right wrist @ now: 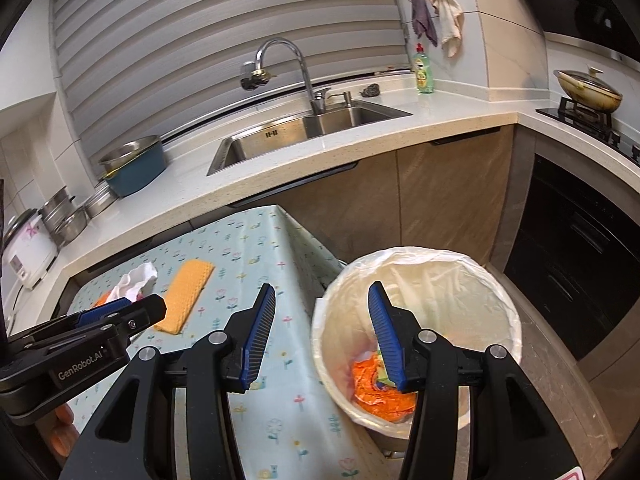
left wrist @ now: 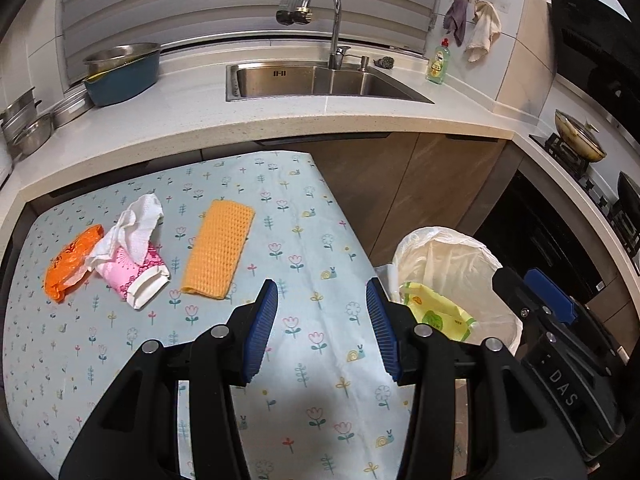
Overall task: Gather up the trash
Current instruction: 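Move both grippers back over the table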
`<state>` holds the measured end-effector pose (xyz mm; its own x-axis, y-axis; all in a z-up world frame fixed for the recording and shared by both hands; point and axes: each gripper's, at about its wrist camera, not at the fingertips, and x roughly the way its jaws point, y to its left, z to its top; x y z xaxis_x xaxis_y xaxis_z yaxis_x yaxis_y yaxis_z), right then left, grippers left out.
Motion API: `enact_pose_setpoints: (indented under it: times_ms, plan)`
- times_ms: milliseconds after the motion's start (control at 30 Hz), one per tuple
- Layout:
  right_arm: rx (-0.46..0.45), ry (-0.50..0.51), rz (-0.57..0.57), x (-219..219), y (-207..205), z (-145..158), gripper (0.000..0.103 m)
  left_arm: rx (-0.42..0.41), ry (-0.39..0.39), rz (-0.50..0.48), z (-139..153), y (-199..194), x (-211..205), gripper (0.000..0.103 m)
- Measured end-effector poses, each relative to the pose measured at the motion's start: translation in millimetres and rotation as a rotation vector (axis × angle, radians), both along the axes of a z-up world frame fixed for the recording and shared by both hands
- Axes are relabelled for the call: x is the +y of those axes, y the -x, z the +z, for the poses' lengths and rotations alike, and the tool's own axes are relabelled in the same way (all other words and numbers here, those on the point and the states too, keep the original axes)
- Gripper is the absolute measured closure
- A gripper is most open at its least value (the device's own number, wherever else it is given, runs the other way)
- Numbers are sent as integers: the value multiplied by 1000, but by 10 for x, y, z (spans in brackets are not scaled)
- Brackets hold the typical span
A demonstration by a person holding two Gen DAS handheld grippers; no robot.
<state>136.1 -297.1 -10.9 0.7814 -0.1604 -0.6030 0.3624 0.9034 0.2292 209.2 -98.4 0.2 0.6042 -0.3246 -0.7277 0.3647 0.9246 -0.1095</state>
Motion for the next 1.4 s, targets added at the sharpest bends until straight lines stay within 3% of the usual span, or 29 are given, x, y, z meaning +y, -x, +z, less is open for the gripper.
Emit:
enact_pose_setpoints:
  times_ms: [800,1100,1400]
  plan:
    - [23,27,247,1534,-754,8,55,13,-31,254,-162,-341,1759,59]
    - [47,24,318,2029,-1091,-82,55,14,-73,300,-290,-510,2333,59]
    - [77,21,384,2512,-1587,-245,55,23,-130,278,-531,-802,2727,58]
